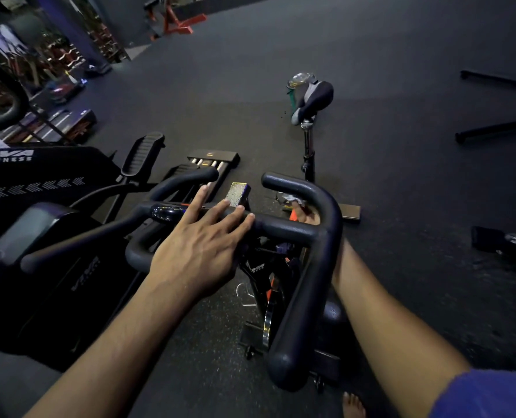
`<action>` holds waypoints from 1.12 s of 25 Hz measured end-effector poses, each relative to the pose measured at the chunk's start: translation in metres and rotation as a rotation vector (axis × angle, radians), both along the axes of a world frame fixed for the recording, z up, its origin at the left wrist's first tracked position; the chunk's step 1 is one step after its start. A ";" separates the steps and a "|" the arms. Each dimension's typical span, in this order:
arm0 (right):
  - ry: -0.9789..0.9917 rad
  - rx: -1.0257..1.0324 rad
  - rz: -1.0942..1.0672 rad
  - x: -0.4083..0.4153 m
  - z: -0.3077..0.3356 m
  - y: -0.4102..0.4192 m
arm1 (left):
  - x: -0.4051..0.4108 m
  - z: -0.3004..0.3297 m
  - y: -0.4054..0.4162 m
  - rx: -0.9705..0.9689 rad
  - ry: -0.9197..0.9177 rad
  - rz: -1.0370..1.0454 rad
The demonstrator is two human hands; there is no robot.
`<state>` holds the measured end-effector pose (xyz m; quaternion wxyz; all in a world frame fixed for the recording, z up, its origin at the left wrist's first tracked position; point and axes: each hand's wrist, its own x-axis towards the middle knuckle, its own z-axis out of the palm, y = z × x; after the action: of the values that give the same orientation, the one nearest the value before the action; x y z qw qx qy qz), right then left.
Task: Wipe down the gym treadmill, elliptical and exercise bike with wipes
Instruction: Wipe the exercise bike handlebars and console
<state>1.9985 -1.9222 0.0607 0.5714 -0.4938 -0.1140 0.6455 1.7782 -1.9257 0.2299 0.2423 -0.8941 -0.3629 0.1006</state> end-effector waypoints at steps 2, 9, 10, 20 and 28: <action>0.243 0.071 -0.192 0.009 0.007 0.016 | -0.001 -0.001 0.001 0.009 0.013 0.000; 0.420 0.208 -0.311 0.018 -0.014 -0.006 | -0.002 -0.002 0.003 0.015 0.034 -0.004; 0.427 0.209 -0.320 0.015 -0.011 -0.006 | -0.002 -0.002 0.003 0.015 0.036 0.002; 0.376 0.096 -0.349 -0.004 0.011 -0.028 | 0.002 0.002 -0.001 -0.026 0.053 0.037; 0.236 0.080 -0.420 -0.014 0.021 -0.072 | 0.001 0.002 -0.001 -0.048 0.093 0.047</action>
<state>1.9841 -1.9940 0.0818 0.7216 -0.4049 0.0333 0.5606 1.7792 -1.9265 0.2319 0.2352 -0.8851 -0.3698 0.1565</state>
